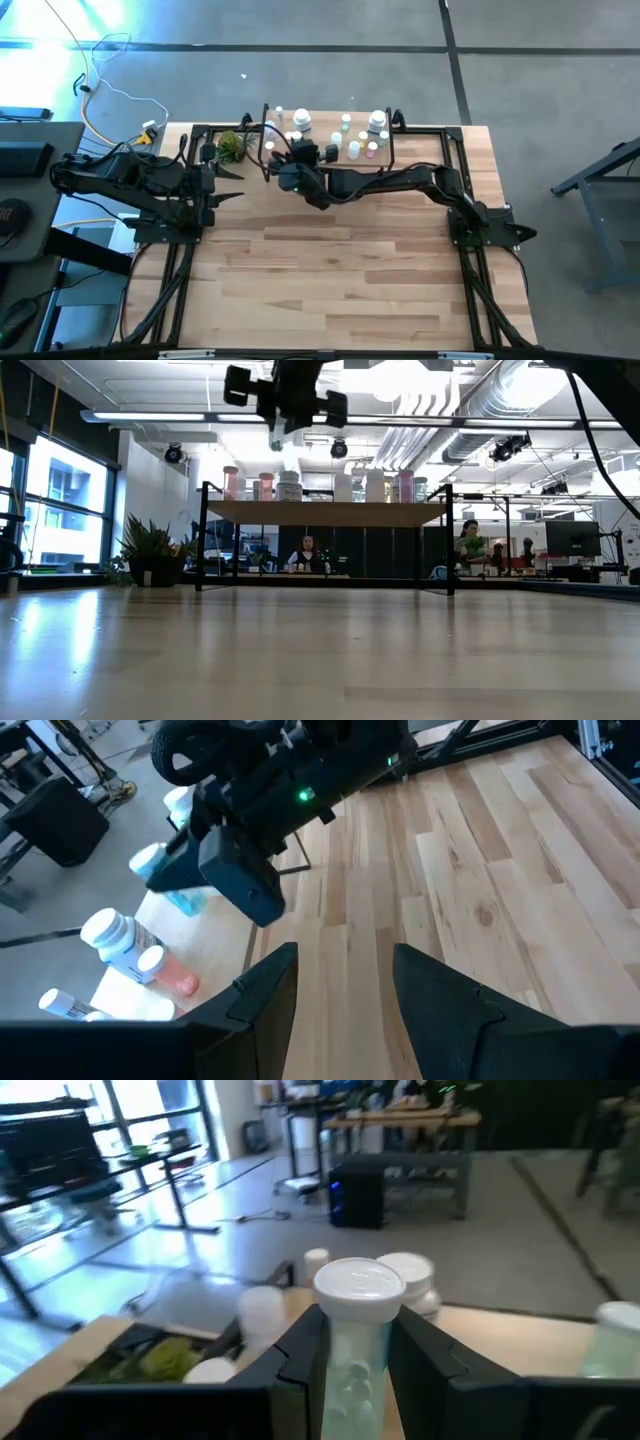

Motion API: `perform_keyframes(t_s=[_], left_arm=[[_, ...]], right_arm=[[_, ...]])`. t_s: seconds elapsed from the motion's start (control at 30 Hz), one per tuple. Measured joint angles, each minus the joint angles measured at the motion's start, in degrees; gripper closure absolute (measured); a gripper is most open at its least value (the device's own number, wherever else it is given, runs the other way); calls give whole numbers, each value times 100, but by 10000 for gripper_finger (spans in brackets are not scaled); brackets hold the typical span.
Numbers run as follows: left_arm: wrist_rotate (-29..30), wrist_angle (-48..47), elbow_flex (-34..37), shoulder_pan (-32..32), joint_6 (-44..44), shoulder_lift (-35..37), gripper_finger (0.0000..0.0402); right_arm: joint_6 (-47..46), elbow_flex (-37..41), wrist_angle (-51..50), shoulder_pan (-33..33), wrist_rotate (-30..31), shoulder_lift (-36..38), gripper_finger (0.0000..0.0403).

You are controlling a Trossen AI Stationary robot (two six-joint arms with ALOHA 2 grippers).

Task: Pick and place medicine bottles onto shelf by color
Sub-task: Put the blue pill bottle on the shelf

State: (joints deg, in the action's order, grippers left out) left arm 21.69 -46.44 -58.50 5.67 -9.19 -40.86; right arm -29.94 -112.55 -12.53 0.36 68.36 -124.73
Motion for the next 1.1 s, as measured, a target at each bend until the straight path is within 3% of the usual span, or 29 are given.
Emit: perform_keyframes(t_s=[0.3, 0.53, 1.1], left_arm=[[-2, -2, 0, 0, -2, 0, 245], [-2, -12, 0, -1, -2, 2, 245], [326, -48, 2, 0, -329, 1, 245]], right_arm=[[-1035, 0, -643, 0, 560, -150, 331], [-729, 0, -654, 56, 485, -454, 331], [-712, 0, -724, 201, 1205, -846, 331]])
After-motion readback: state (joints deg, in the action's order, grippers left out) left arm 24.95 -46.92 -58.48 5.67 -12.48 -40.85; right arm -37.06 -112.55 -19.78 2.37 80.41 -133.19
